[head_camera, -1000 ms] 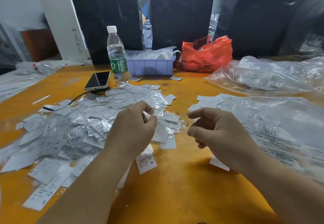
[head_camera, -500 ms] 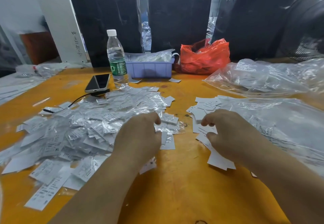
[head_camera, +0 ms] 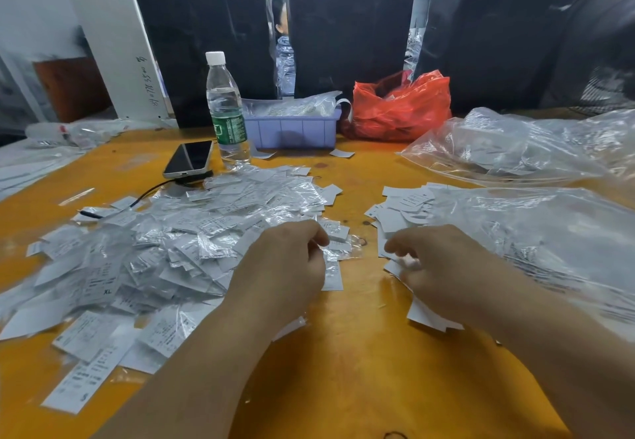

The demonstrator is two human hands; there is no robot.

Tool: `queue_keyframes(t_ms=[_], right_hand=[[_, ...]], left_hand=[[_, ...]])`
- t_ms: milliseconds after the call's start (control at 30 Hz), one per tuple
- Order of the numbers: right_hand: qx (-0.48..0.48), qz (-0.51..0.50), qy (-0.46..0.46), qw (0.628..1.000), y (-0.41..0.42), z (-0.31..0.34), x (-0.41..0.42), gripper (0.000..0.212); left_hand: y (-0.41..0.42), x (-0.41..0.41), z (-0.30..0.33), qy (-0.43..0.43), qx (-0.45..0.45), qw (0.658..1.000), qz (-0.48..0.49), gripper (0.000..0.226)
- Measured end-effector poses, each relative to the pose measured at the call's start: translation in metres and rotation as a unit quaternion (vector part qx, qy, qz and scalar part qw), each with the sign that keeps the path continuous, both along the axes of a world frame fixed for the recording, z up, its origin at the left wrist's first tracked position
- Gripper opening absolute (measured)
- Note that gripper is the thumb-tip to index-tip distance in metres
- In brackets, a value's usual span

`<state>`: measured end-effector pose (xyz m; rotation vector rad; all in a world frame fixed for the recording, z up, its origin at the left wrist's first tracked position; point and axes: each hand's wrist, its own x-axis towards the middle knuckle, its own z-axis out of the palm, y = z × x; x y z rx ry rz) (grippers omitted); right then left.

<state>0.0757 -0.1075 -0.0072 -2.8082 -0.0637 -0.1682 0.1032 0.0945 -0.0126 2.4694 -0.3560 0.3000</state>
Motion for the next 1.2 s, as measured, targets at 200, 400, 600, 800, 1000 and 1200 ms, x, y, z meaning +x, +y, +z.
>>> queue_keyframes(t_ms=[200,400,600,800,1000,1200], right_hand=[[-0.048,-0.026,0.007,0.998,-0.002,0.001,-0.003,0.047],[0.025,0.007,-0.019,0.999,0.003,-0.001,0.000,0.065],[-0.004,0.000,-0.005,1.000,-0.006,-0.003,0.001,0.060],[0.026,0.043,-0.031,0.998,0.002,-0.007,0.002,0.059],[0.003,0.029,-0.021,0.999,-0.005,-0.001,0.003,0.065],[0.002,0.045,0.010,0.999,-0.005,0.000,0.002,0.063]], left_hand=[[-0.013,-0.012,-0.002,0.034,-0.020,0.997,-0.061,0.022],[-0.017,-0.015,-0.004,0.036,-0.013,0.995,-0.093,0.021],[-0.017,-0.015,-0.004,0.040,-0.018,0.994,-0.097,0.021],[-0.020,-0.017,-0.006,0.047,-0.022,0.992,-0.114,0.020],[-0.022,-0.017,-0.008,0.047,-0.009,0.991,-0.126,0.020],[-0.023,-0.016,-0.008,0.062,-0.004,0.989,-0.133,0.026]])
